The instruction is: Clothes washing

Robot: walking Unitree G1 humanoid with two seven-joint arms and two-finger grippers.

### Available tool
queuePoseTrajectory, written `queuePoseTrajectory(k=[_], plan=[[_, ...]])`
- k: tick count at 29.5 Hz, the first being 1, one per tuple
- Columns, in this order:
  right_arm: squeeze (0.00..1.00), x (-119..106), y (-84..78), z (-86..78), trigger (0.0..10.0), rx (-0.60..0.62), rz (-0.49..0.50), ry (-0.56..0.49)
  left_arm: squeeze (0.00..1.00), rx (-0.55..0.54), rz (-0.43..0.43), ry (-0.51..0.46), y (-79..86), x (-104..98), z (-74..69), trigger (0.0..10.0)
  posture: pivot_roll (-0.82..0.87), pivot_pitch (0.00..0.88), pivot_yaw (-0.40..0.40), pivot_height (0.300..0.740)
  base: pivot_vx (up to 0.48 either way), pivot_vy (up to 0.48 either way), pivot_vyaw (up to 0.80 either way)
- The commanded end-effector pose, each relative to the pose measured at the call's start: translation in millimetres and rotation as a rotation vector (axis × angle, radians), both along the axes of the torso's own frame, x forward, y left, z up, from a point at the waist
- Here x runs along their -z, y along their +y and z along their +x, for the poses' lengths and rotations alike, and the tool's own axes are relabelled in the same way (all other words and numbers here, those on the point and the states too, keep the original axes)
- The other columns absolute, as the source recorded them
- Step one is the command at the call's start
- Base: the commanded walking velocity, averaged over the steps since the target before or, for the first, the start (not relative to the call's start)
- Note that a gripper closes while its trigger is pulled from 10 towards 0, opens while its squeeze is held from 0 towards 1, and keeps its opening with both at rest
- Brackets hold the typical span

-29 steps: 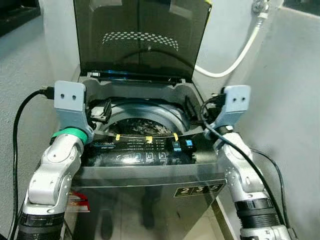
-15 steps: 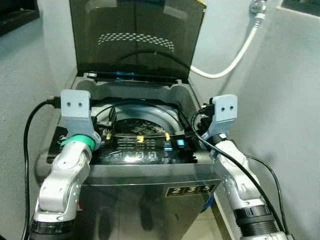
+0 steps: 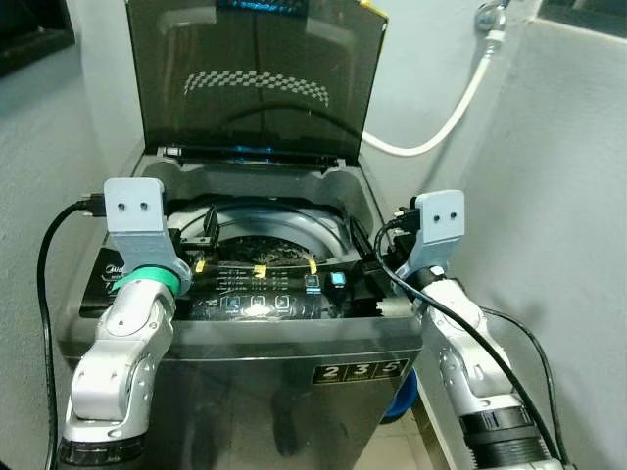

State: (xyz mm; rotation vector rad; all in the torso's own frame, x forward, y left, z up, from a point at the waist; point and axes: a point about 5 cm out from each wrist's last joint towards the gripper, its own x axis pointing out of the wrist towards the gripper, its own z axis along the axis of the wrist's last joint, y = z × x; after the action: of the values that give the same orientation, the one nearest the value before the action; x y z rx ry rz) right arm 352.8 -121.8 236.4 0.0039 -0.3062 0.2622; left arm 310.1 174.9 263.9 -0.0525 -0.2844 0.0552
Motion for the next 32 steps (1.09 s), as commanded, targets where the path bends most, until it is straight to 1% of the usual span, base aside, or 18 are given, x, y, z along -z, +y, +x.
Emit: queuePoseTrajectory(k=[1,3,9,16,19,20,23,32], plan=[[0.00,1.6,1.4,-1.0,10.0,-0.003,-0.008,0.007,0.00,-0.005,0.001,0.017,1.9,3.2,-0.3,10.0,0.01,0.027,-0.051,0.740,0.000,0.476,0.00],[0.00,1.4,1.3,-0.8,10.0,-0.004,-0.008,0.007,0.00,-0.004,-0.004,0.022,1.7,3.7,-0.6,10.0,0.01,0.031,-0.054,0.740,0.000,0.474,0.00],[0.00,1.2,2.2,-0.9,10.0,-0.010,-0.010,0.006,0.00,-0.004,0.022,-0.003,0.1,1.4,-3.0,10.0,0.01,0.031,-0.057,0.740,0.000,0.000,0.00],[0.00,1.1,2.8,-1.2,10.0,-0.014,-0.013,0.006,0.00,-0.006,0.034,0.007,0.4,1.8,-3.4,10.0,0.01,0.031,-0.058,0.740,0.000,0.000,0.00],[0.00,1.2,3.1,-1.2,10.0,-0.016,-0.013,0.007,0.00,-0.009,0.046,0.009,0.6,1.8,-3.4,10.0,0.01,0.028,-0.058,0.740,0.000,0.000,0.00],[0.00,1.3,3.5,-1.3,10.0,-0.018,-0.014,0.007,0.00,-0.012,0.065,0.009,0.3,1.4,-3.1,10.0,0.02,0.026,-0.057,0.740,0.000,0.000,0.00],[0.00,1.6,3.9,-1.5,10.0,-0.019,-0.015,0.007,0.00,-0.015,0.073,0.012,0.1,1.4,-2.7,10.0,0.02,0.024,-0.055,0.740,0.000,0.000,0.00],[0.00,1.8,4.4,-2.1,10.0,-0.017,-0.016,0.005,0.00,-0.017,0.059,0.016,-0.8,1.8,-1.9,10.0,0.01,0.027,-0.050,0.740,0.000,-0.388,0.00]])
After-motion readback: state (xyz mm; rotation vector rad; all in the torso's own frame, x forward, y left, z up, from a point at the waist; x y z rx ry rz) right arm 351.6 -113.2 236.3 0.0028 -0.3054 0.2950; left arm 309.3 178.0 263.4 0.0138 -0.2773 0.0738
